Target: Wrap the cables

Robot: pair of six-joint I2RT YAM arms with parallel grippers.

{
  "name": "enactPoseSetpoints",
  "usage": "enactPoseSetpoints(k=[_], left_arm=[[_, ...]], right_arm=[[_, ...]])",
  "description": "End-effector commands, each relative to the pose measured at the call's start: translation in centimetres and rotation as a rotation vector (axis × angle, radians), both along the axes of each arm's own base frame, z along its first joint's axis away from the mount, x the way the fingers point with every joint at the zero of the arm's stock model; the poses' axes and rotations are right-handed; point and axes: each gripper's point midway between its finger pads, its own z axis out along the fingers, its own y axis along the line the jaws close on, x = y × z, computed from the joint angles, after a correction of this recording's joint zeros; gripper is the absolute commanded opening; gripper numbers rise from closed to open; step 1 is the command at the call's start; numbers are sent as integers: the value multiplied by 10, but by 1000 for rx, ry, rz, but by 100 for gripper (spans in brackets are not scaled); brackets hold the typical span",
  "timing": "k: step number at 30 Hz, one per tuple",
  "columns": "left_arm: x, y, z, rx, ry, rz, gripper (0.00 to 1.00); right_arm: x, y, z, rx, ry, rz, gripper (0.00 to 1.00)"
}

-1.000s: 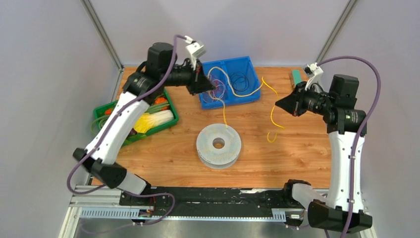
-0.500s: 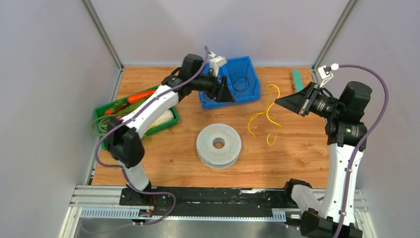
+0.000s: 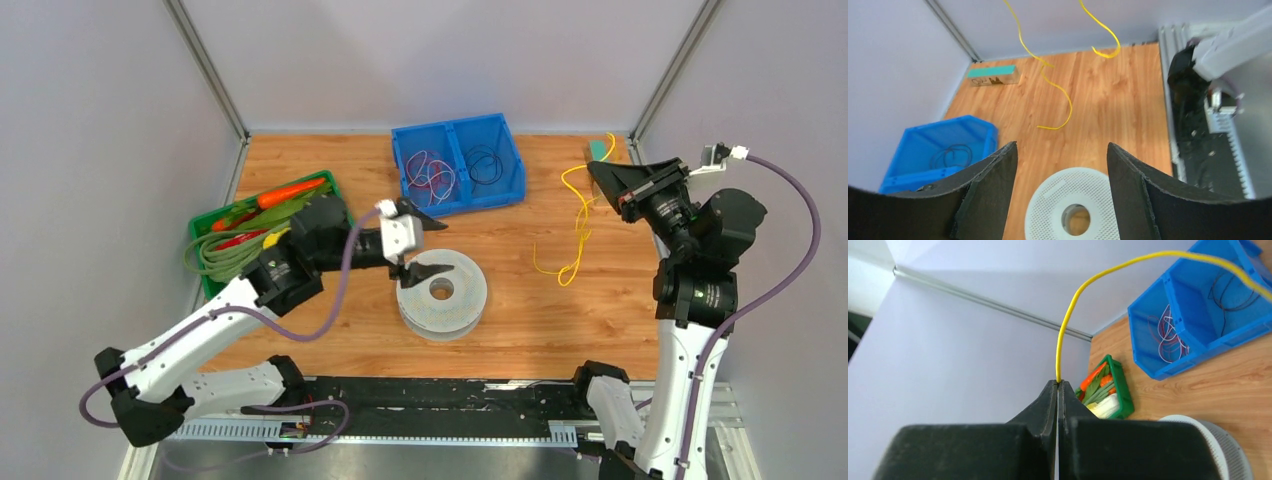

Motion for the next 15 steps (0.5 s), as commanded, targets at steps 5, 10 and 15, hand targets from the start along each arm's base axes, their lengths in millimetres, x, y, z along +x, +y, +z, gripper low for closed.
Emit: enactPoseSetpoints(k=[5, 10, 15], left_arm=[[14, -52, -17, 23, -714, 106, 67], [9, -82, -11, -49, -794, 119, 58], [-16, -111, -32, -102, -945, 6, 60]], right_arm=[[13, -10, -10, 220, 195, -89, 0], [12, -4, -21, 267, 198, -82, 0], [11, 9, -30, 274, 231, -47, 0]])
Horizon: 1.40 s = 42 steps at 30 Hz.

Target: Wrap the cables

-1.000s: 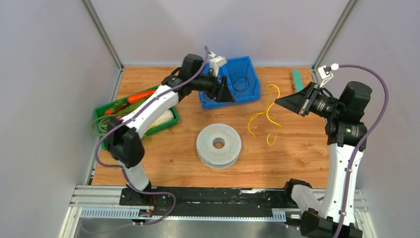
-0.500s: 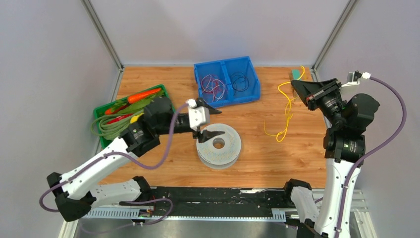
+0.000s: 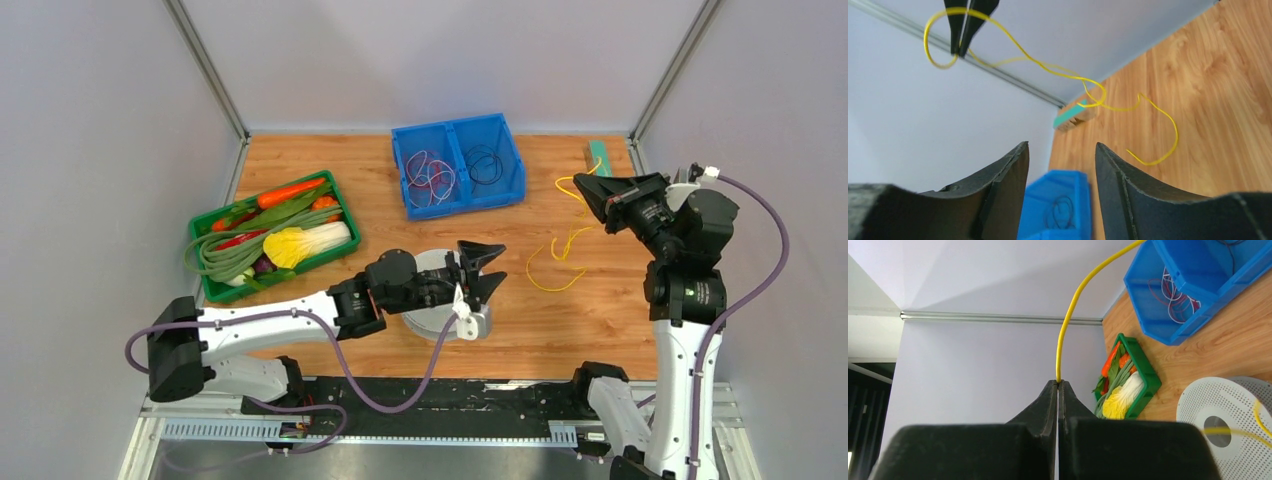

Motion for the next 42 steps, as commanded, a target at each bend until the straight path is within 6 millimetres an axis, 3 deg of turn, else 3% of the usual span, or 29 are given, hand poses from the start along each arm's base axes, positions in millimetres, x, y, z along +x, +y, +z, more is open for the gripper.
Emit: enactPoseSetpoints(k=[1, 4, 10, 17, 30, 35, 42], left_arm=[[-21, -21, 21, -130, -271, -96, 61], [-24, -35, 18, -159, -389, -116, 64], [-31, -61, 0, -159, -469, -152, 64], [-10, -81, -26, -132, -538, -64, 60], [7, -100, -36, -143, -579, 10, 54], [20, -105, -36, -138, -557, 60, 45], [25, -109, -54, -102, -571, 72, 37]], right_arm=[[-2, 8, 6, 34, -10, 9, 0], [-4, 13, 3, 40, -2, 25, 0], [-8, 21, -1, 46, 6, 54, 0], [-8, 23, -12, 47, 38, 61, 0], [-13, 26, -21, 51, 77, 71, 0], [-14, 26, -20, 51, 74, 74, 0], [-13, 27, -20, 52, 74, 78, 0]])
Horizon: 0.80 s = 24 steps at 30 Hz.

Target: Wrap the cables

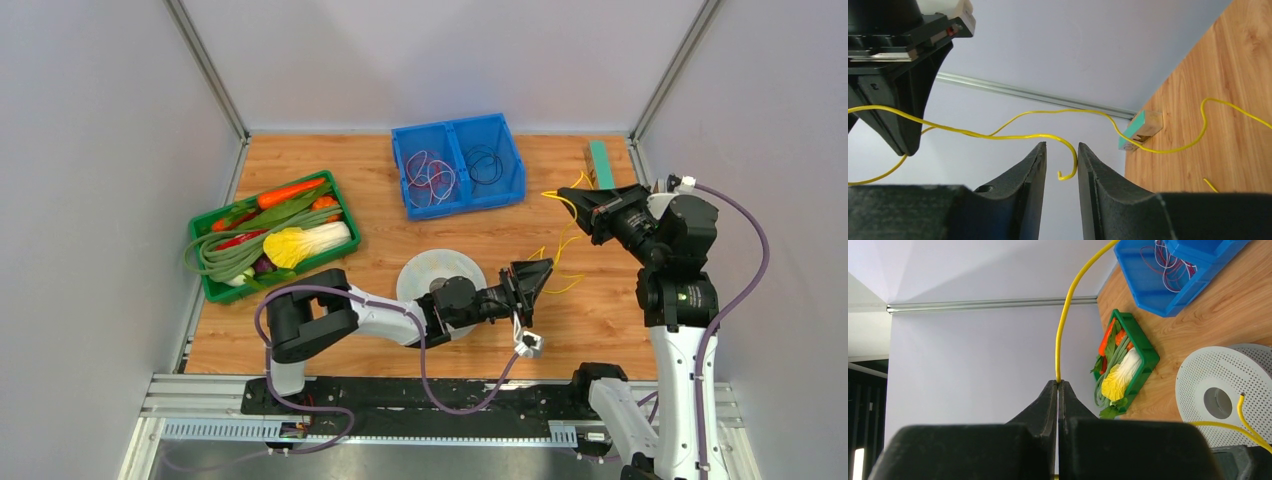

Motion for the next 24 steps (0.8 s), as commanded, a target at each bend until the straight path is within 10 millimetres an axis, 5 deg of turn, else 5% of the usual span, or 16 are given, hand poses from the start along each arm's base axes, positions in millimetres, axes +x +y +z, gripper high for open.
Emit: enactPoseSetpoints(k=[1, 9, 11, 14, 20, 24], left_arm=[[4, -4, 8, -37, -31, 17, 37], [14, -7, 10, -51, -28, 51, 33], [15, -5, 14, -56, -24, 57, 28], [12, 3, 20, -70, 6, 53, 5], [-1, 51, 66, -139, 172, 25, 0], [-11, 93, 103, -58, 538, -36, 0]], right_arm=[[-3, 2, 7, 11, -19, 5, 0], [-2, 2, 8, 13, -17, 6, 0], [-1, 2, 7, 12, -15, 8, 0], [2, 0, 4, 3, -3, -3, 0], [14, -22, -2, -144, -53, -64, 0], [33, -57, -5, -442, -156, -137, 0]])
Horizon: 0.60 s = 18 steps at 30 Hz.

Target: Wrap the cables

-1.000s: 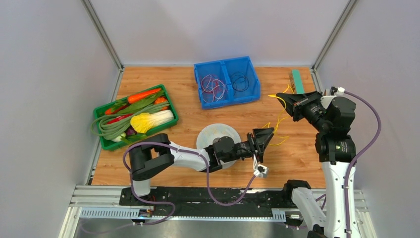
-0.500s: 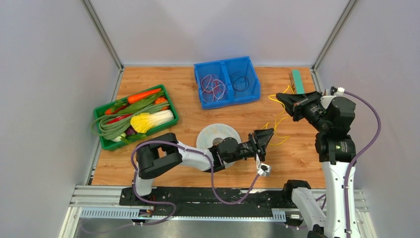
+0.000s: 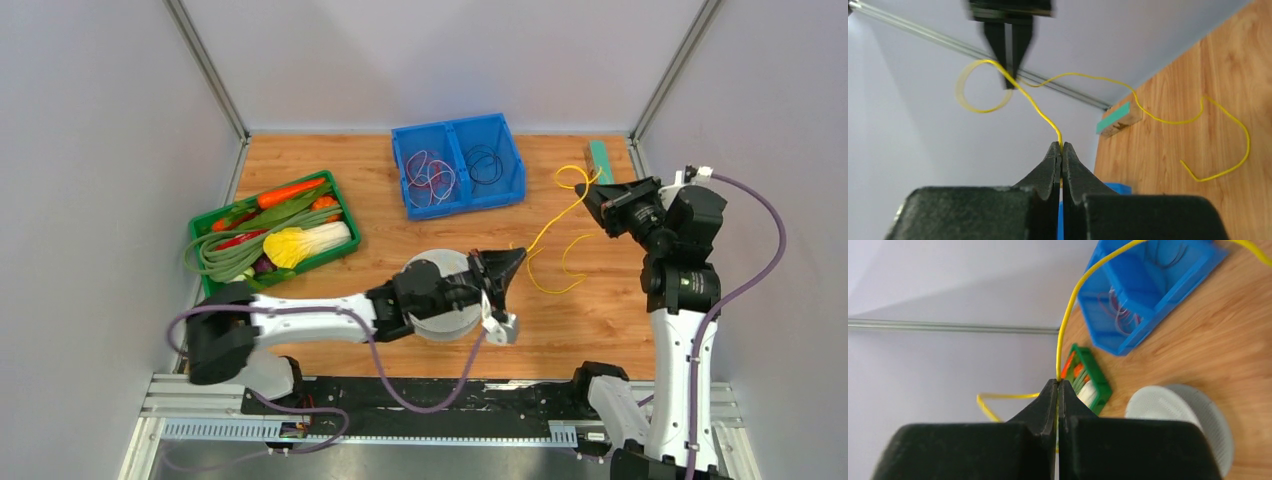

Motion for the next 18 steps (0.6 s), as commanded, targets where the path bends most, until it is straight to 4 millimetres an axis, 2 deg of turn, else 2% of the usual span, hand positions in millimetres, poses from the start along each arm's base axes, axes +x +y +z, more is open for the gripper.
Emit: enactPoseSetpoints(k=[1, 3, 4, 6, 8, 9, 11, 12, 15, 18], left_arm=[[-19, 54, 84, -61, 474, -114, 0], [-20, 71, 94, -49, 674, -106, 0], [-18, 78, 102, -64, 739, -98, 0], [-15, 93, 107, -57, 867, -82, 0], [-11, 103, 119, -80, 970, -83, 0], [-9, 107, 126, -89, 1014, -95, 0], [-11, 114, 135, -91, 1087, -115, 0], [-13, 116, 140, -91, 1116, -132, 0], [-19, 119, 145, -87, 1197, -162, 0], [-23, 119, 146, -95, 1279, -168, 0]], right_arm=[[19, -39, 13, -384, -172, -75, 0], [30, -55, 5, -539, -206, -95, 7], [34, -62, -2, -639, -220, -89, 17], [37, -72, -20, -752, -202, -49, 51], [31, -69, -39, -853, -206, 68, 91], [24, -71, -50, -886, -179, 112, 100], [14, -69, -53, -928, -217, 189, 100], [9, -63, -47, -939, -271, 233, 100], [-20, -16, -11, -954, -588, 455, 100], [-42, 19, 22, -934, -823, 533, 100]])
